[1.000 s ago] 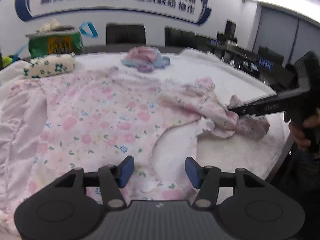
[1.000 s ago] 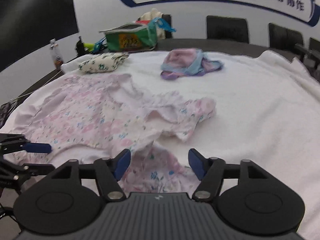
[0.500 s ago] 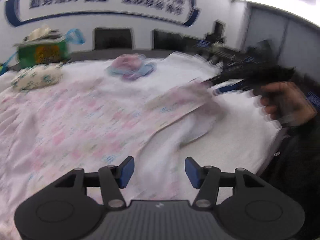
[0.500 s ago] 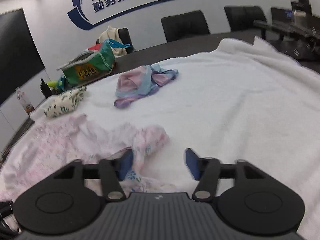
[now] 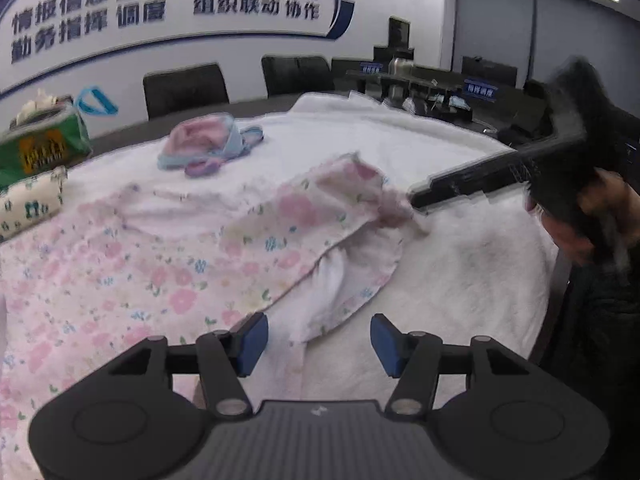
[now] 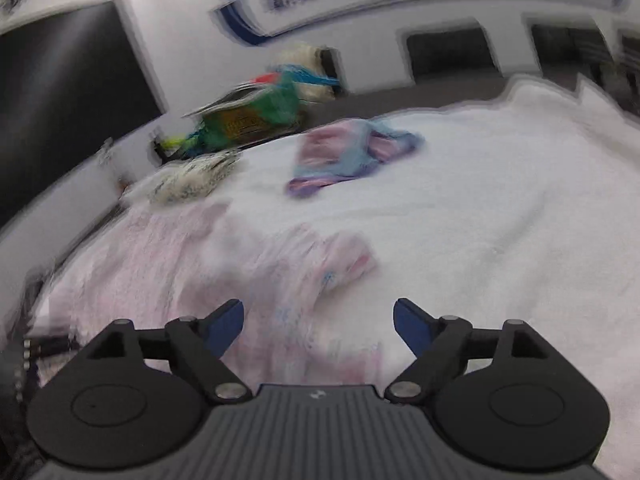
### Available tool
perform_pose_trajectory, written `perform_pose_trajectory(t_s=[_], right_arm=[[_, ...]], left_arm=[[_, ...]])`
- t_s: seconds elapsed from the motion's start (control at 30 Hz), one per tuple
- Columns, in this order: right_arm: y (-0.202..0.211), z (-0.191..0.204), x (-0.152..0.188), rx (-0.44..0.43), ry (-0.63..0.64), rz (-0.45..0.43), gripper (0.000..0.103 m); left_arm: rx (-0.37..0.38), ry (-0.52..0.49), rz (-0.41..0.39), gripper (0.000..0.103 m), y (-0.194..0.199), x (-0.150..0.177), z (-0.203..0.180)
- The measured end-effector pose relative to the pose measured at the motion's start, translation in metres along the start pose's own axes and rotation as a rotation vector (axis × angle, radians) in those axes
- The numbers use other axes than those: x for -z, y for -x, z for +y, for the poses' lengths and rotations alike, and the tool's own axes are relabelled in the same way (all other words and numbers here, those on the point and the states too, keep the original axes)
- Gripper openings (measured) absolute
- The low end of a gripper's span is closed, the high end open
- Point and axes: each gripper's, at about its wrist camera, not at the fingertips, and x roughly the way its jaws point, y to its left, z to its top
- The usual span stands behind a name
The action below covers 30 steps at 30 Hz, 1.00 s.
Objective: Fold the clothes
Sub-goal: 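Grasp the garment sleeve with the right gripper and lift it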
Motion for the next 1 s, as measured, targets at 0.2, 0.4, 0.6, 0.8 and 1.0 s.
perform_pose_trajectory(t_s=[0.2,0.4,0.6,0.8,1.0], right_arm=[[-0.025,0.019,0.016,0.1,0.105,0.07,0.026],[0.025,0.036,-0.024,-0.1,-0.02,0.049,0.002],[0.074,0.012,-0.032,-0.098,-0.368,-0.001,0.02],[0.083,0.0,-0.031,0.059,-0.336,-0.083,0.065],[-0.043,-0.024,-0.059,0.01,-0.344,0.151,0.063]], left_arm=[[-0.038,0.024,0.025,0.006,0.001,-0.004,0.007],[0.025,0.067,-0.053,0.002,0.045,-0.012,0.025],[0.095,0.038,-0.105,0.011,0.073,-0.007,0.033],[0.127,0.051,-0.108,0.037,0.05,-0.014,0.014],[0.084,-0.024,-0.053,0.037,-0.004,-0.019,-0.024]])
